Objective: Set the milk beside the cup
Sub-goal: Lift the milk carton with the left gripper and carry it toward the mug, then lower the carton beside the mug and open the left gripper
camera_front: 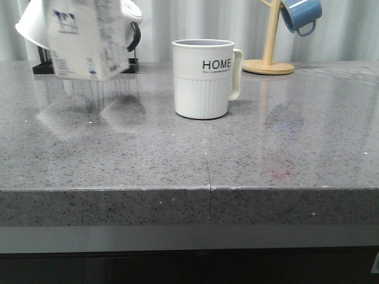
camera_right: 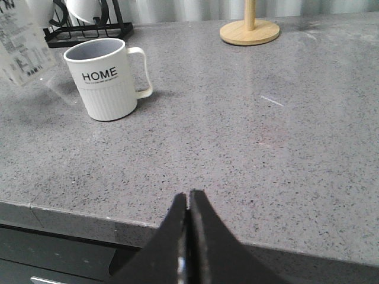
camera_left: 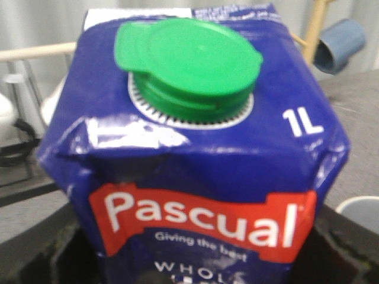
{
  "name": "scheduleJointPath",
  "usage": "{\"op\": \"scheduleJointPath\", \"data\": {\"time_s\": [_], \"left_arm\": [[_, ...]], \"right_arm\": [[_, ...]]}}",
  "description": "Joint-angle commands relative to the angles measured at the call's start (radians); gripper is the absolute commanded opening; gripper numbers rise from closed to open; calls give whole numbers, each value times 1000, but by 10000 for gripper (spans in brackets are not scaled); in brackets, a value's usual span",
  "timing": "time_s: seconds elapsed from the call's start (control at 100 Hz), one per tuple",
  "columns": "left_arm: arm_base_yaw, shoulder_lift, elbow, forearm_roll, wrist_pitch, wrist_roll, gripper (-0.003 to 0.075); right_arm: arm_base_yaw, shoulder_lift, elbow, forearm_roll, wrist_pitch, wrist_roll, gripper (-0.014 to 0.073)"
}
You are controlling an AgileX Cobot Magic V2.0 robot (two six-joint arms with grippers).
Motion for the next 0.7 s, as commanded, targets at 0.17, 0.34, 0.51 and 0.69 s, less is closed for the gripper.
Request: {"op": "scheduleJointPath", "data": {"time_s": [0.17,0.34,0.51,0.69], "left_arm": [[-78,68,-28,-98,-207,0,229],[-114,109,-45,-131,-210,0,229],[-127,122,-48,-131,-209,0,230],[-127,122,-48,-112,-209,0,367]], "right_arm": [[-2,12,-23,-7,-77,-2,-65],[-2,12,-23,-7,-77,-2,-65],[-2,12,-23,-7,-77,-2,-65],[-2,12,-23,-7,-77,-2,-65]]}}
